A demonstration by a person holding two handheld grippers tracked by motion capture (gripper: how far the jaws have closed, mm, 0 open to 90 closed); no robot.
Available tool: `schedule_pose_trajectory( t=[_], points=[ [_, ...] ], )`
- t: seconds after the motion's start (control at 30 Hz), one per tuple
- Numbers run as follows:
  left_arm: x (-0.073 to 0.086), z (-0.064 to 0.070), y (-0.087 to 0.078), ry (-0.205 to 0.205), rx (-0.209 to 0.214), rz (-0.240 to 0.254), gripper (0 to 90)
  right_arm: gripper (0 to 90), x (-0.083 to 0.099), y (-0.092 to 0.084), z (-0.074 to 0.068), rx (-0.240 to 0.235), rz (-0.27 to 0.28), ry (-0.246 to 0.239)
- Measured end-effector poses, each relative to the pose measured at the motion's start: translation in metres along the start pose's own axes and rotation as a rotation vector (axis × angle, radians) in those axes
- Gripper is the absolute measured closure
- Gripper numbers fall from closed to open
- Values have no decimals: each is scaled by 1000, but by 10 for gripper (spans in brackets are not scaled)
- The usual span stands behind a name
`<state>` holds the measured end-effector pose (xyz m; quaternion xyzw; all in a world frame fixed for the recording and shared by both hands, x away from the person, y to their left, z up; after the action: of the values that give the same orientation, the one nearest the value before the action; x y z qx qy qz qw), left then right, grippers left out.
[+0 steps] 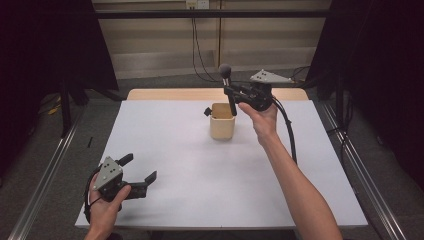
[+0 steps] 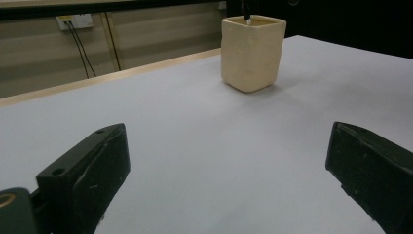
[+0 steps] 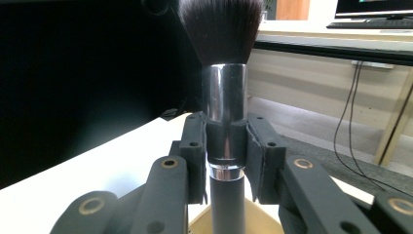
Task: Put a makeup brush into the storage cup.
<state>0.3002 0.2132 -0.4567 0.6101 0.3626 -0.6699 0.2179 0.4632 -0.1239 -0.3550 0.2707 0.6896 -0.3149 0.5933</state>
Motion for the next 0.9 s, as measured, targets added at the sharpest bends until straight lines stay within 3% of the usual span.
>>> schedule_pose_trajectory(
  t=[0.13, 0.47, 0.63, 0.7, 0.9],
  points=[
    [0, 0, 0, -2, -1, -1, 23, 724, 0, 7, 1, 18, 5, 29],
    [0, 0, -1, 1, 3, 0, 23, 724, 12, 22, 1, 18, -10, 38],
    [1, -1, -1, -2, 4, -3, 23, 724, 16, 25, 2, 19, -14, 28],
    [1, -1, -1, -3, 2, 0, 23, 724, 18, 26, 3, 22, -28, 3],
    [0, -1, -2, -1, 0, -1, 23, 724, 25, 27, 5, 17, -27, 14]
  ],
)
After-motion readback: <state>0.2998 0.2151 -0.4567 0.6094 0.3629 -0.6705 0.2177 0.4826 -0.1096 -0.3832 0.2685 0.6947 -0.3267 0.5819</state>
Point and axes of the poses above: each handheld gripper's, and its own axes: y roughly forward along the jaws, x roughly out of its underside, z roughly to its right, the point moved 6 cm from there along y, roughly forward along the jaws, and after that the axes turned 5 degrees about z, right-handed, at the moved point
